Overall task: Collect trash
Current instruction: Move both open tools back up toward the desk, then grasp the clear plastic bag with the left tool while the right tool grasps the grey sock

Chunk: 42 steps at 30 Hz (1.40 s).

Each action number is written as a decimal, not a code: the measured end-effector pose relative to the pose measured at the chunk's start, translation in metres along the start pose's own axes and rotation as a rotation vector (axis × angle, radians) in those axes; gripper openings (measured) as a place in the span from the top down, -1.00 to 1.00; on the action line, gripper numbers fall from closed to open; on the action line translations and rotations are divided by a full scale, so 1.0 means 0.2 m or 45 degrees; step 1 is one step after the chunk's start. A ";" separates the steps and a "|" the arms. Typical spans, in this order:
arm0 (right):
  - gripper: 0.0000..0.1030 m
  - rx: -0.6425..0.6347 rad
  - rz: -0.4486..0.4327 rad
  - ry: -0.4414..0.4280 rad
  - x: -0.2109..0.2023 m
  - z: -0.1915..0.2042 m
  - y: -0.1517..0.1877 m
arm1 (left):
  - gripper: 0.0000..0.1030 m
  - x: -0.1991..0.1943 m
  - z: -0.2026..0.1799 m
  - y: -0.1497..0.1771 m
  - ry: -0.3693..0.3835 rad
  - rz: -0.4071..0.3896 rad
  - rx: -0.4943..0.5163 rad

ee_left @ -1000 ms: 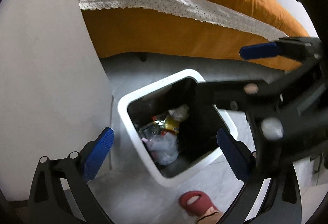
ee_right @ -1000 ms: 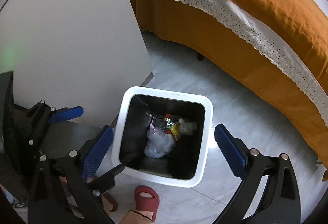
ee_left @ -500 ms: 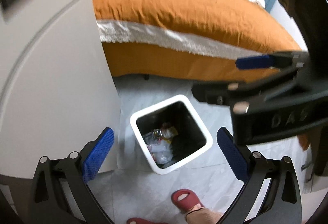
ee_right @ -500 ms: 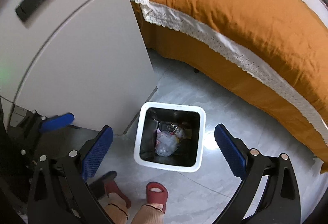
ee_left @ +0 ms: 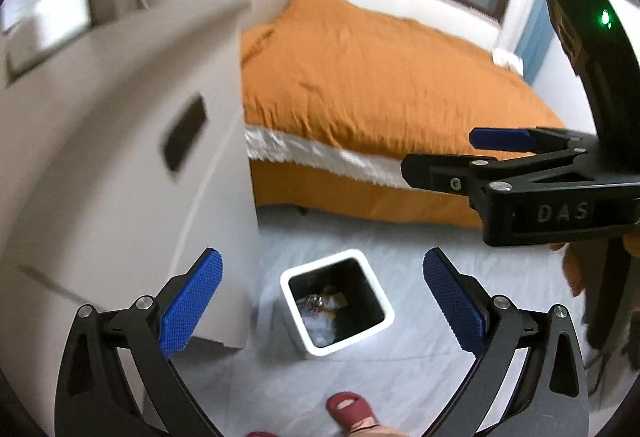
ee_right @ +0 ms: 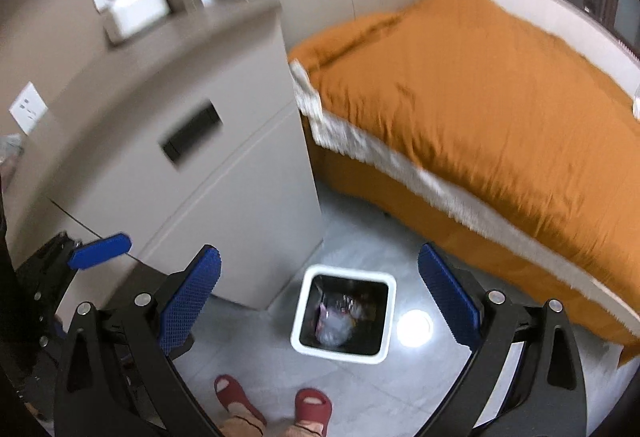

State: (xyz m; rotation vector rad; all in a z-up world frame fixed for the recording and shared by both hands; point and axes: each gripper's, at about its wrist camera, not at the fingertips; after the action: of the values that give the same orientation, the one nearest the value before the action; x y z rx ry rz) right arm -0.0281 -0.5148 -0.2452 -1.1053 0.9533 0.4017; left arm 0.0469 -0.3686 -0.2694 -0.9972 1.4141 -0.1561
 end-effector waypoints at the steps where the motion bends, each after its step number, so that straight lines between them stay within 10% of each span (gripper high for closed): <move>1: -0.91 -0.009 -0.005 0.002 -0.03 0.02 -0.03 | -0.91 -0.05 0.00 -0.01 0.001 -0.008 -0.016; 18: -0.91 -0.276 -0.254 -0.332 -0.39 0.73 -0.40 | -0.91 -0.90 0.38 -0.08 -0.393 -0.317 -0.216; 42: -0.91 -0.688 -0.231 -0.758 -0.31 2.19 -0.53 | -0.91 -1.66 1.43 0.42 -1.005 -0.339 -0.555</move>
State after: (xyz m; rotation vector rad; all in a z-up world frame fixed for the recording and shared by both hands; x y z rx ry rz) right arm 0.2071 -0.1620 -0.0806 -1.4298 0.2112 0.8132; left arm 0.1826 0.0307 -0.1226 -1.4018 0.5912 0.3397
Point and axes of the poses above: each gripper's, at about its wrist camera, not at the fingertips, and x roughly the way its jaws point, z to its left, y to its underside, and after that the axes turned 1 degree about y, right-handed
